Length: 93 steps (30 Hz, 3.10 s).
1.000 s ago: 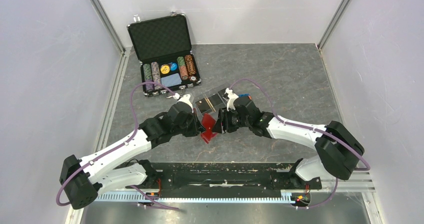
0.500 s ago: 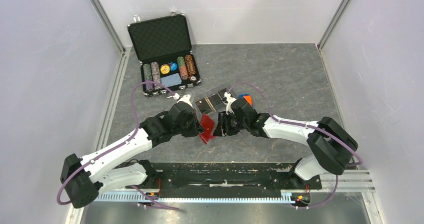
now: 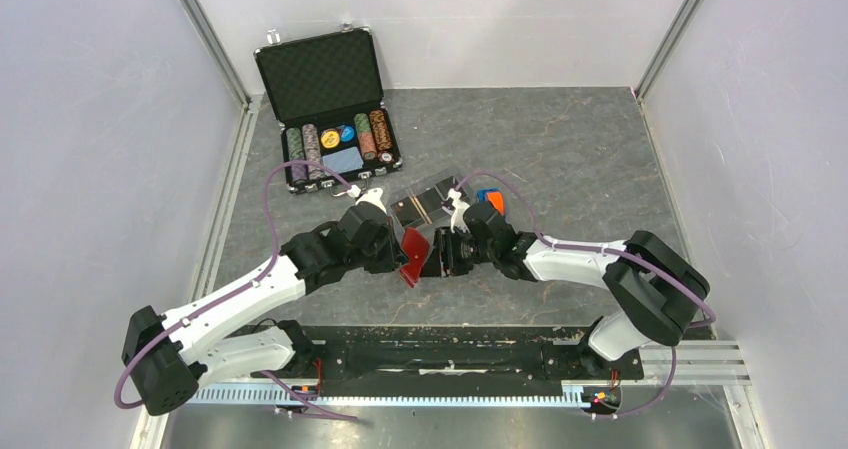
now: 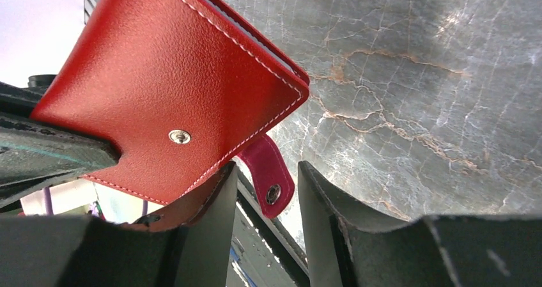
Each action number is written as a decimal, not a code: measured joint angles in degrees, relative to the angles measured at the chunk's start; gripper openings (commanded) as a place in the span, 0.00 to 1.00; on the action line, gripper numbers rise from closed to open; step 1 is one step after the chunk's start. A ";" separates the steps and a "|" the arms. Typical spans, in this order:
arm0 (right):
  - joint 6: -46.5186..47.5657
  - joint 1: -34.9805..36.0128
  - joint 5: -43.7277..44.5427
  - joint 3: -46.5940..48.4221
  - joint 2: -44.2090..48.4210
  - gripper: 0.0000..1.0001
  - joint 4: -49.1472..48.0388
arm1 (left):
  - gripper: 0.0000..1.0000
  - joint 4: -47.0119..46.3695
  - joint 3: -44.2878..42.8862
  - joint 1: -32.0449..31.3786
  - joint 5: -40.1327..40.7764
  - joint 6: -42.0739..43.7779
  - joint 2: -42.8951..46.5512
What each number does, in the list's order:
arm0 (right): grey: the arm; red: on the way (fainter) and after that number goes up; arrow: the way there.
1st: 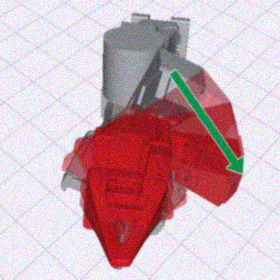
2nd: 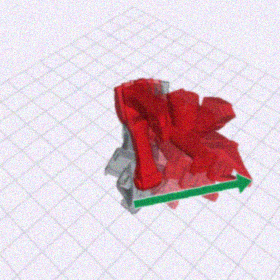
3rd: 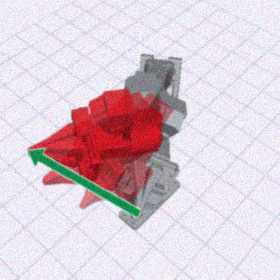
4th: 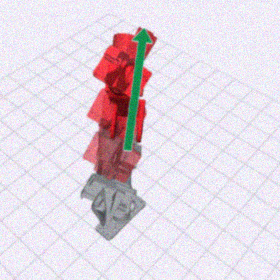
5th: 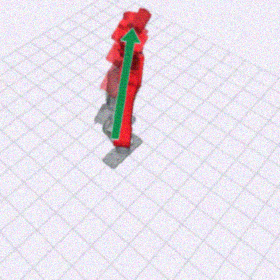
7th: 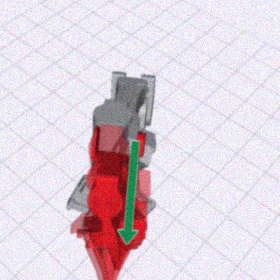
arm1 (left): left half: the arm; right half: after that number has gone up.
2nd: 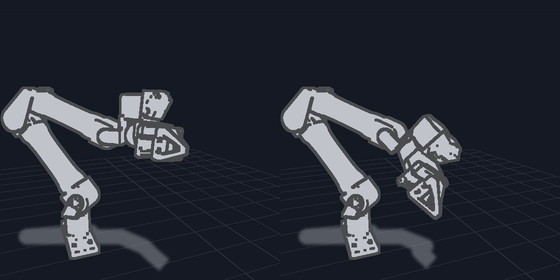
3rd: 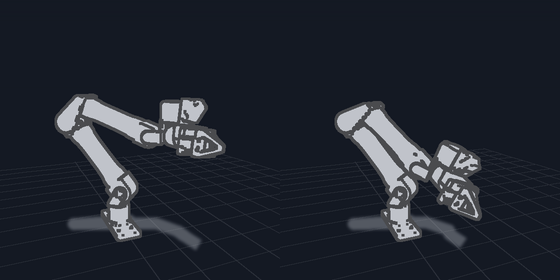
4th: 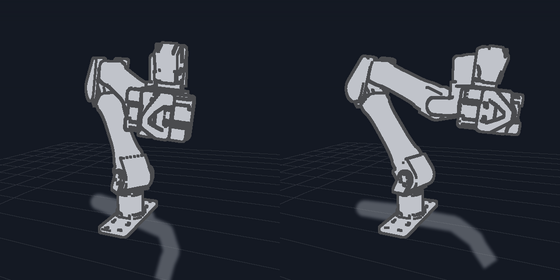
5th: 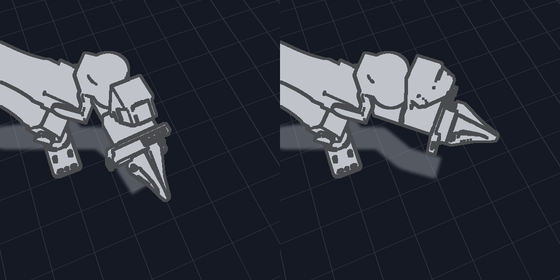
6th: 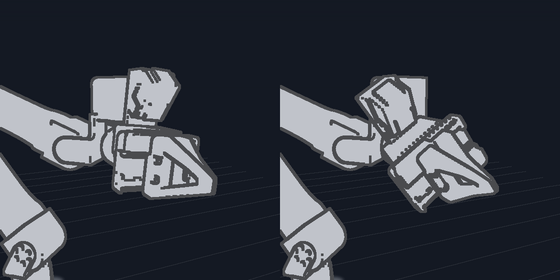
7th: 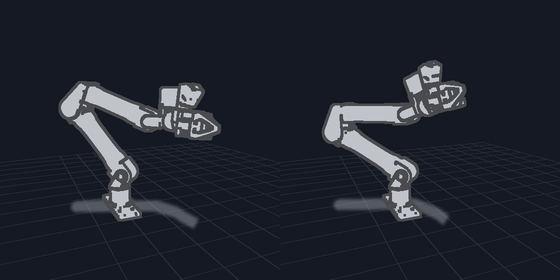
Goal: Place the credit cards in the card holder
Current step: Open the card holder at the center of the board.
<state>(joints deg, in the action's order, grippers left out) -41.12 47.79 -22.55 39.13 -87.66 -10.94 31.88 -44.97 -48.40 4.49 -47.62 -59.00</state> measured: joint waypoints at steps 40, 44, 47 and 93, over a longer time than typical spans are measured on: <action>-19.67 -3.45 -5.46 -15.43 -0.17 0.38 -32.52 | 0.02 1.05 0.35 -0.04 1.36 0.09 4.22; -19.34 -3.45 -5.42 -14.60 -1.18 0.36 -30.97 | 0.02 1.05 0.87 -0.24 1.31 0.09 5.20; -19.54 -3.45 -5.46 -14.53 -1.88 0.36 -31.41 | 0.02 1.05 1.33 -0.28 1.31 0.09 5.77; 9.62 -5.35 -3.26 6.16 13.44 0.00 0.37 | 1.00 3.30 3.54 -0.76 5.49 4.42 10.47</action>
<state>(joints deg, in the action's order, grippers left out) -31.51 42.44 -25.80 45.30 -74.22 -10.57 35.18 -41.43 -49.17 9.98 -43.20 -48.53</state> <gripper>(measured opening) 0.033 0.995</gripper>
